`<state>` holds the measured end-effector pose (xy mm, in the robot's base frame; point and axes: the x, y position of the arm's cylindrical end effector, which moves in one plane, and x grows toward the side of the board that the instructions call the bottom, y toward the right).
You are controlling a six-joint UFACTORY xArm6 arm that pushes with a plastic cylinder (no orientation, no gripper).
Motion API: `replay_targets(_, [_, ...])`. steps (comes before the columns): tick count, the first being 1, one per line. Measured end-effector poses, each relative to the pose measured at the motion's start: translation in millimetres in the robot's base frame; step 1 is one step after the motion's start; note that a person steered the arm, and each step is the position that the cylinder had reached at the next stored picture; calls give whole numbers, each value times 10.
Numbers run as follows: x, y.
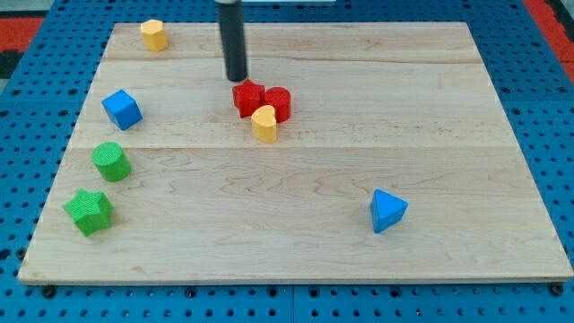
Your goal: Place your arm to the top left corner of the board
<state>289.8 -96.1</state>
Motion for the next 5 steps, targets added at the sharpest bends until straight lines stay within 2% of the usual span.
replay_targets(1, [31, -667])
replay_targets(2, [252, -1269])
replay_targets(3, [-269, -1837])
replay_targets(4, [-978, -1873])
replay_targets(5, [-987, -1800])
